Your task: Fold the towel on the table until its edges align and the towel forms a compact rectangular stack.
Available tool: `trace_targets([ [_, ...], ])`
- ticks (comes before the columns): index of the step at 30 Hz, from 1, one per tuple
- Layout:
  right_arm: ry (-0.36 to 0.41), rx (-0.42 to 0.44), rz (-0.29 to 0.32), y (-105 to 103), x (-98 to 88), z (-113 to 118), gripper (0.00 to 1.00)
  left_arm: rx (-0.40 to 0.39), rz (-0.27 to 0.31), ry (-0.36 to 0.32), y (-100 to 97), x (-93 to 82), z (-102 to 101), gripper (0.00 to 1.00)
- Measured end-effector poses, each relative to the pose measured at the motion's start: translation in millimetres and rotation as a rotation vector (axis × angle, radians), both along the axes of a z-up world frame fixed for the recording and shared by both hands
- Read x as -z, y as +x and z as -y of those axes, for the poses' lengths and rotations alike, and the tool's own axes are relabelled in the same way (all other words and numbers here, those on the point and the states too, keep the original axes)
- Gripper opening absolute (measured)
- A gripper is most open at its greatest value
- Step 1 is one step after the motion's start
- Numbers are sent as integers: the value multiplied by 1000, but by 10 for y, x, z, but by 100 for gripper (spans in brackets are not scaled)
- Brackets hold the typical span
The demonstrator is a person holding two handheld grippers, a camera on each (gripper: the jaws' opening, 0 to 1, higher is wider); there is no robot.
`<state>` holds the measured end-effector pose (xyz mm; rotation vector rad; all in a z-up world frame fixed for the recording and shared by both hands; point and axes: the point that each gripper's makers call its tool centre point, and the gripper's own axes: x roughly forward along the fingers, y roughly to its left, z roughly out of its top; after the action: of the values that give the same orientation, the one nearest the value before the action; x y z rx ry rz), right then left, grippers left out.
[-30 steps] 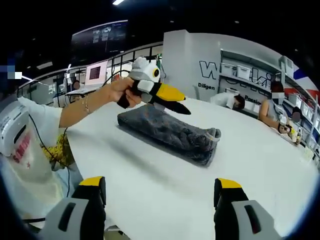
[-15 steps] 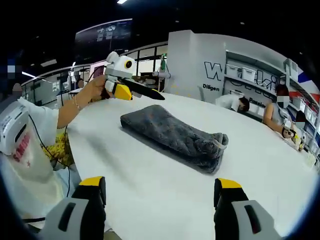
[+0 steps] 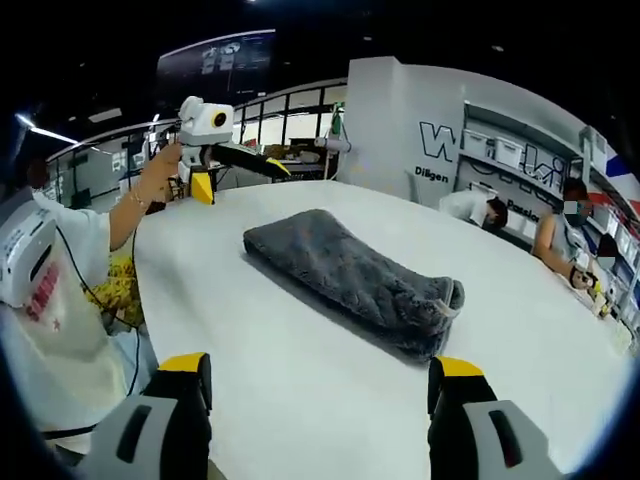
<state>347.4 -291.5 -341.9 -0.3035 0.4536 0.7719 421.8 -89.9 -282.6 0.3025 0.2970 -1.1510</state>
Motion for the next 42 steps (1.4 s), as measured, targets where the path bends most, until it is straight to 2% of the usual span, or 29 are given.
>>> trace_targets([
  [4, -27, -10, -7, 106, -39, -29, 93, -25, -1, 0, -59, 38, -253, 100],
  [6, -34, -15, -8, 155, -62, -35, 94, -28, 8, 22, -124, 91, -398, 100],
  [13, -51, -11, -21, 373, -143, -21, 92, -94, 9, 5, -225, 181, -869, 100],
  [17, -55, -11, -22, 506, -218, -21, 92, -117, 5, 18, -316, 254, -1102, 100],
  [21, -40, -11, -34, 684, -294, -19, 88, -141, 15, 41, -391, 285, -1329, 100],
  [23, -41, -8, -37, 777, -317, -15, 84, -181, 11, 47, -403, 325, -1543, 100],
  [26, -50, 5, -53, 901, -318, -5, 83, -215, 3, 50, -414, 367, -1696, 100],
  [27, -55, 20, -62, 1005, -316, 8, 82, -232, -3, 39, -429, 377, -1778, 100],
  [34, -52, 87, -76, 1444, -319, 58, 66, -286, -11, 6, -477, 374, -2010, 100],
  [39, -127, 159, -78, 1794, -191, 154, 57, -321, -8, -14, -489, 359, -2133, 100],
  [42, -152, 162, -84, 1959, -97, 155, 52, -335, -11, -22, -502, 367, -2175, 100],
])
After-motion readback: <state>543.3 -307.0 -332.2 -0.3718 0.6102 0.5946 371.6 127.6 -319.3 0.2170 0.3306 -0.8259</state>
